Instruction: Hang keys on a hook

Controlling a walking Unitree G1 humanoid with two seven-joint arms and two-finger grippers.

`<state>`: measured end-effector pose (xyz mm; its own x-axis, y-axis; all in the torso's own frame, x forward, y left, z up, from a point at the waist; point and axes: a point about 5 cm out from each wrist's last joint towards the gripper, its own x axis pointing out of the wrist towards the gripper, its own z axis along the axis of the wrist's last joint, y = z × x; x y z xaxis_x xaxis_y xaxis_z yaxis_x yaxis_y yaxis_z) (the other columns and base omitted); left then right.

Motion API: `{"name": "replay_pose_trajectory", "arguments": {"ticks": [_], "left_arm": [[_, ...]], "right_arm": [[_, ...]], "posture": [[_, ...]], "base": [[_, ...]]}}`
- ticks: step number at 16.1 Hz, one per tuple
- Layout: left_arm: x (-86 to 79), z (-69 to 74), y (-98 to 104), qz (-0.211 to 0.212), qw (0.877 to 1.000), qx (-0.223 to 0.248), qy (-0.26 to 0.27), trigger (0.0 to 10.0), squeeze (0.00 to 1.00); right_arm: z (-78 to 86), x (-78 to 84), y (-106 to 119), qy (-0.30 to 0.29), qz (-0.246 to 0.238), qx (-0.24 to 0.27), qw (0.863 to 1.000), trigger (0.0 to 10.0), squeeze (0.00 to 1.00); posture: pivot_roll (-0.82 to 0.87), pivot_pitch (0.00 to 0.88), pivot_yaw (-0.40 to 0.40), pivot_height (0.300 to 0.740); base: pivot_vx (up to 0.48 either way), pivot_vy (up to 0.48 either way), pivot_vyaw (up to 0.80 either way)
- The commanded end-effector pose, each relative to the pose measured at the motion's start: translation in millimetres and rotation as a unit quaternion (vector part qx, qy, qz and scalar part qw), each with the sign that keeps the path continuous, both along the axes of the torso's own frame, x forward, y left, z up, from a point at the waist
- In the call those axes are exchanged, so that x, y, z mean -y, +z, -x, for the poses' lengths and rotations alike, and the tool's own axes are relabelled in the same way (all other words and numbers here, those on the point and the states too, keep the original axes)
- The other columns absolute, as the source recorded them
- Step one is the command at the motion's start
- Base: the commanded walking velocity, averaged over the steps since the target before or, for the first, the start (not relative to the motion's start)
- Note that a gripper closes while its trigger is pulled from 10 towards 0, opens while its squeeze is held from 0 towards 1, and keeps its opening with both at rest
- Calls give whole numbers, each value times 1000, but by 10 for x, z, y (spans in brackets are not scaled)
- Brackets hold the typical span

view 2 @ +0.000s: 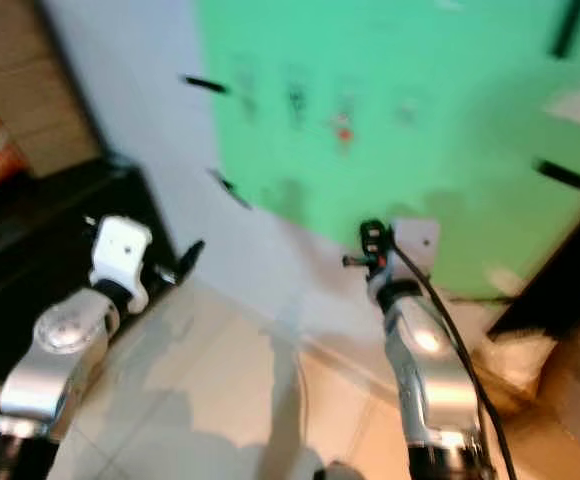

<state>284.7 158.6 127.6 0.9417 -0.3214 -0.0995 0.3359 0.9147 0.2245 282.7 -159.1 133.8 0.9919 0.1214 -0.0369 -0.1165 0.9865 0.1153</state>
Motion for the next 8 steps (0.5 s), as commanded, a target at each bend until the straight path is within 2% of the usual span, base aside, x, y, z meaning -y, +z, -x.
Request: {"name": "replay_pose_trajectory", "arguments": {"ticks": [1,5,8], "left_arm": [[29,3,23,3,1000,4,-10,10000,0],[8,11,28,5,1000,5,-10,10000,0],[3,15,31,4,1000,5,-13,10000,0]], "right_arm": [[-10,9,36,2,5,3,1000,10000,0],[-27,-104,56,47,9,5,999,10000,0],[-30,-158,57,69,13,7,997,10000,0]], "posture": [[-30,0,58,740],[-24,0,54,740],[-23,0,55,740]], "base": [[0,0,-800],[298,0,-800],[379,0,0]]}}
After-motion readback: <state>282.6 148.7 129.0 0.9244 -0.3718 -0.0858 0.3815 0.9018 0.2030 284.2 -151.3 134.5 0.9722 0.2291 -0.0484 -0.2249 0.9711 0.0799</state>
